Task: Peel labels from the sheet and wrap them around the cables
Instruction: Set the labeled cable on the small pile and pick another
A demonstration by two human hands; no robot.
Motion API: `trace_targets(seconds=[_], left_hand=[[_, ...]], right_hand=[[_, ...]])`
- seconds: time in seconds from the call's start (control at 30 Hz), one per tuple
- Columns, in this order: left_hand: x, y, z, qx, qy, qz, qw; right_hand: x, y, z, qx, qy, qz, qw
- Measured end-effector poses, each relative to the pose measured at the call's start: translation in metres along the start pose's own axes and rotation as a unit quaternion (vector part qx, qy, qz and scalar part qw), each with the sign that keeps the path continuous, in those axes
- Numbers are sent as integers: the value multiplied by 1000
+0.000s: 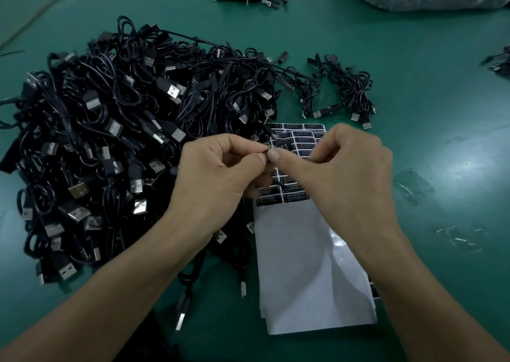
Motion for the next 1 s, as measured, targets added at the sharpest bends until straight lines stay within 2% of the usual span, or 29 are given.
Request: trace_targets(seconds=[0.13, 0.27, 0.4, 0.57, 0.8, 1.0], left_hand=[[0, -2, -1, -7, -2, 10, 1000], [2, -4, 1, -21, -12, 12, 1000], [5, -8, 2, -43, -23, 5, 999], [13, -7, 5, -48, -86, -55, 994], [17, -2, 4, -37, -125, -100, 986], [15, 0, -2, -47, -99, -53, 993]], right_hand=[[10, -1, -5, -37, -17, -20, 999], [13, -16, -3, -103, -40, -122, 986], [7, -20, -3, -112, -28, -194, 974], [10, -26, 0, -142, -62, -267, 951], [8, -29, 1, -175, -69, -285, 940], [5, -29, 0, -180, -52, -300, 935]])
Point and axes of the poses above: each hand's wrist, its own z-axis away from the middle knuckle, its own y-axis out of the back of the hand, x = y × z, the point moved 9 cm from there along -z, towards the middle knuckle, and after that the axes turned 2 degrees about y, right-handed, at the moved point
